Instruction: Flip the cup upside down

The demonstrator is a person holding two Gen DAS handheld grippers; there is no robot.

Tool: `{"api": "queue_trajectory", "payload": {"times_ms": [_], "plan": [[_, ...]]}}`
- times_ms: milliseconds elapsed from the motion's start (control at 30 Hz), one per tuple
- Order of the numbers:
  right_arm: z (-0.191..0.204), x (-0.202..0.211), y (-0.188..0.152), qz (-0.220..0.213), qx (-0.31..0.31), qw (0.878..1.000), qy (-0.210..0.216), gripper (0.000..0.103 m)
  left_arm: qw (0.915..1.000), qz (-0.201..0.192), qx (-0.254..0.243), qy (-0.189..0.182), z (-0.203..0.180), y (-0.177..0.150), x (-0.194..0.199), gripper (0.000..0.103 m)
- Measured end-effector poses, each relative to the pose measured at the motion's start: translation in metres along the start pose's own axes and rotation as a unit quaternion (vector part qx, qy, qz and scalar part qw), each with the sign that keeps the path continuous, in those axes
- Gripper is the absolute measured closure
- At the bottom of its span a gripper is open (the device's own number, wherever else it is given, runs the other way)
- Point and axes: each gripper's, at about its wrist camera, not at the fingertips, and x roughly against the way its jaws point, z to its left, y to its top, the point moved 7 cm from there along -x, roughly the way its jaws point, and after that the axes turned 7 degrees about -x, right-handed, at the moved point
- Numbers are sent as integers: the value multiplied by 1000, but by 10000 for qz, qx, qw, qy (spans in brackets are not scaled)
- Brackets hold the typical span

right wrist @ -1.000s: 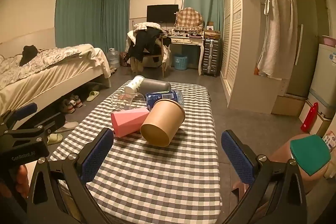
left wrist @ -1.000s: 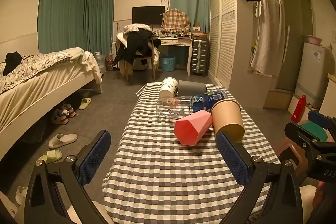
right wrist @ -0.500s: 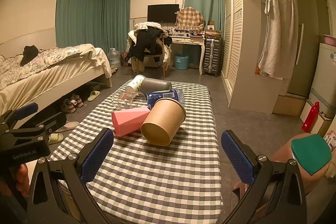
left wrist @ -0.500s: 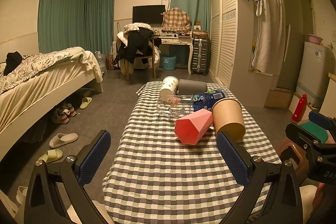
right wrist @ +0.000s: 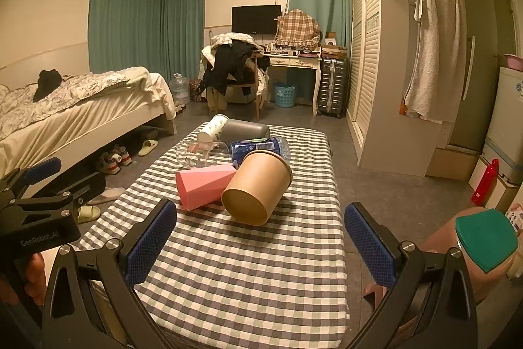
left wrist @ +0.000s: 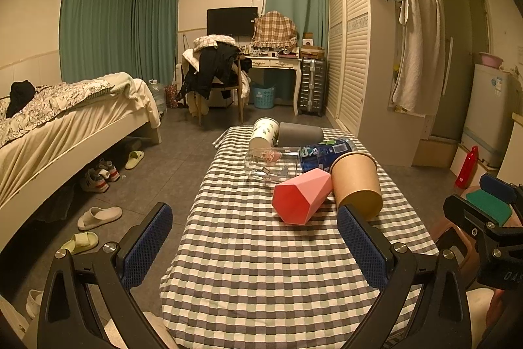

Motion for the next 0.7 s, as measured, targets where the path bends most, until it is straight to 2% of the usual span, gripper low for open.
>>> {"api": "queue_trajectory", "payload": {"times_ms": [700], "plan": [[2,-1,-2,9,9,10000,9,0,10000,14,-2,11,0,-2,1,0]]}}
